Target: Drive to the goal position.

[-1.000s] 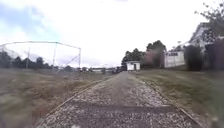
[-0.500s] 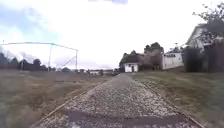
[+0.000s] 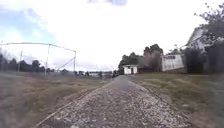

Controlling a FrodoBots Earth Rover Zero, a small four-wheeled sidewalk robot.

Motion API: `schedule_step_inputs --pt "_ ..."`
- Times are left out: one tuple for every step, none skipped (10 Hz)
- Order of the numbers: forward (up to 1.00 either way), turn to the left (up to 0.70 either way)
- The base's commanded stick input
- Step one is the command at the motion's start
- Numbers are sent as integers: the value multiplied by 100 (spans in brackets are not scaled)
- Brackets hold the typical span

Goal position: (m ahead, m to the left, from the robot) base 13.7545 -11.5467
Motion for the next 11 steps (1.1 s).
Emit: schedule_step_inputs --pt "60 -13" --pt "60 -14" --pt "60 -14" --pt "60 -14" --pt "60 -14" --pt "60 -13" --pt "60 -4" --pt "60 1" --pt "60 1" --pt "60 1" --pt "60 1"
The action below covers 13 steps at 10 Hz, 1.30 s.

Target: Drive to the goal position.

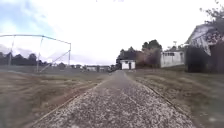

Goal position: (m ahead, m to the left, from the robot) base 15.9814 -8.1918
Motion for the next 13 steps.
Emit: schedule_step_inputs --pt "60 1" --pt "60 1" --pt "60 1" --pt "60 1" --pt "60 1" --pt "60 1" --pt "60 1" --pt "60 1" --pt "60 1" --pt "60 1" --pt "60 1" --pt "60 1" --pt "60 1"
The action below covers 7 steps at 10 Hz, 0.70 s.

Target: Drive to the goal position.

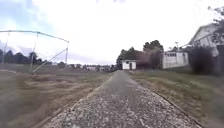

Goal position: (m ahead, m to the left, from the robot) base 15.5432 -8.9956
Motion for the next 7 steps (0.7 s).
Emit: schedule_step_inputs --pt "60 1" --pt "60 1" --pt "60 1" --pt "60 -2" --pt "60 -12" --pt "60 -14" --pt "60 -14"
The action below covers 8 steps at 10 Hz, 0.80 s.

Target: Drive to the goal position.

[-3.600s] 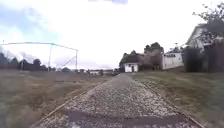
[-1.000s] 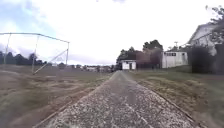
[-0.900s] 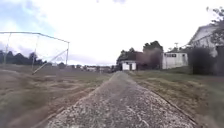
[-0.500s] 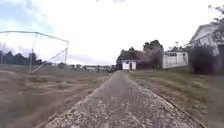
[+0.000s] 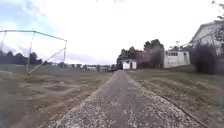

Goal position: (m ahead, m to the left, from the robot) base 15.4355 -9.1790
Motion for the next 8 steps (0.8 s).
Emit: schedule_step_inputs --pt "60 -14" --pt "60 -14" --pt "60 -14" --pt "60 -14" --pt "60 -14" --pt "60 -14" --pt "60 -14" --pt "60 -14"
